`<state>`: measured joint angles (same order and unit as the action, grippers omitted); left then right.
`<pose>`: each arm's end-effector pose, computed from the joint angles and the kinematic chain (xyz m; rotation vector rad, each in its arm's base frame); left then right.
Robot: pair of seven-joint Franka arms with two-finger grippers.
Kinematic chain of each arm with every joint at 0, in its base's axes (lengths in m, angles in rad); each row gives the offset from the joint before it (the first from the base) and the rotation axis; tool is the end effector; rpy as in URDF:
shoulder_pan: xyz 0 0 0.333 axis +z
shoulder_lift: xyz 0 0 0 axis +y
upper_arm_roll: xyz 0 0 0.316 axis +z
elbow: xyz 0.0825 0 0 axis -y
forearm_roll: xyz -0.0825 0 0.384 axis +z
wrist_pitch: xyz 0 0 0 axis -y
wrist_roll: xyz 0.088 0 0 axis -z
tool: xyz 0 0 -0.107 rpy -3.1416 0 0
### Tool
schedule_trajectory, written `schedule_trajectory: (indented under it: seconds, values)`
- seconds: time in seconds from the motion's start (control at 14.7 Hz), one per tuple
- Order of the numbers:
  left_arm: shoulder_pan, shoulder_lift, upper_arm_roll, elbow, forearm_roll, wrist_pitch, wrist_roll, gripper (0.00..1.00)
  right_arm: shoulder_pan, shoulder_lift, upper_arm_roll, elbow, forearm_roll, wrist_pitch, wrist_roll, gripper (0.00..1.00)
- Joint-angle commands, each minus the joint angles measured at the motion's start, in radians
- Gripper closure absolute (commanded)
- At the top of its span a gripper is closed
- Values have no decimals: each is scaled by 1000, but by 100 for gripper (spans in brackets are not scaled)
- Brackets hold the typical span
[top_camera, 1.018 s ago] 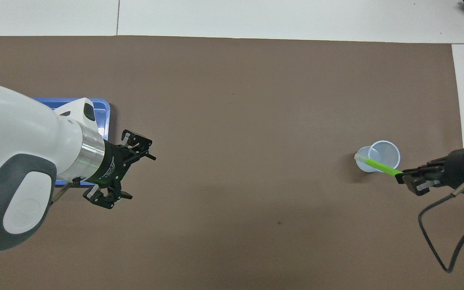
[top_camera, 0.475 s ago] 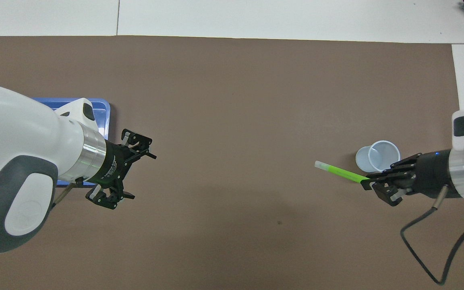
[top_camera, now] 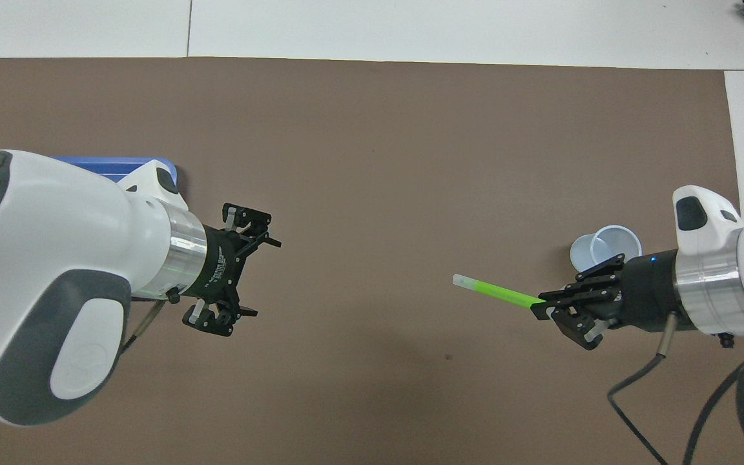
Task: Right arm passes pens to left for tray arrangement
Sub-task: 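Extend the green pen toward the left gripper while the left gripper approaches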
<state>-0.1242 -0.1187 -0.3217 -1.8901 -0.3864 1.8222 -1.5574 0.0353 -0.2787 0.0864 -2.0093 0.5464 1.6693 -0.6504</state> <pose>0.4646 -0.2644 0.5599 2.3890 1.6366 -0.3809 0.4584 0.1116 0.5800 -2.4668 -0.8946 -0.1054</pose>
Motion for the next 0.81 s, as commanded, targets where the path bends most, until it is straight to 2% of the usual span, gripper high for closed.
schedule_trajectory:
  seconds: [0.0, 0.48, 0.75]
  values:
    - [-78, -13, 9, -15, -22, 66, -145, 0, -5, -10, 1, 1, 49, -11, -34, 100]
    - [-280, 4, 9, 2, -22, 323, -513, 0, 61, -10, 12, 1, 118, 26, -52, 100]
    - [-368, 10, 7, 8, -20, 354, -601, 0, 69, -10, 12, 0, 130, 32, -55, 100]
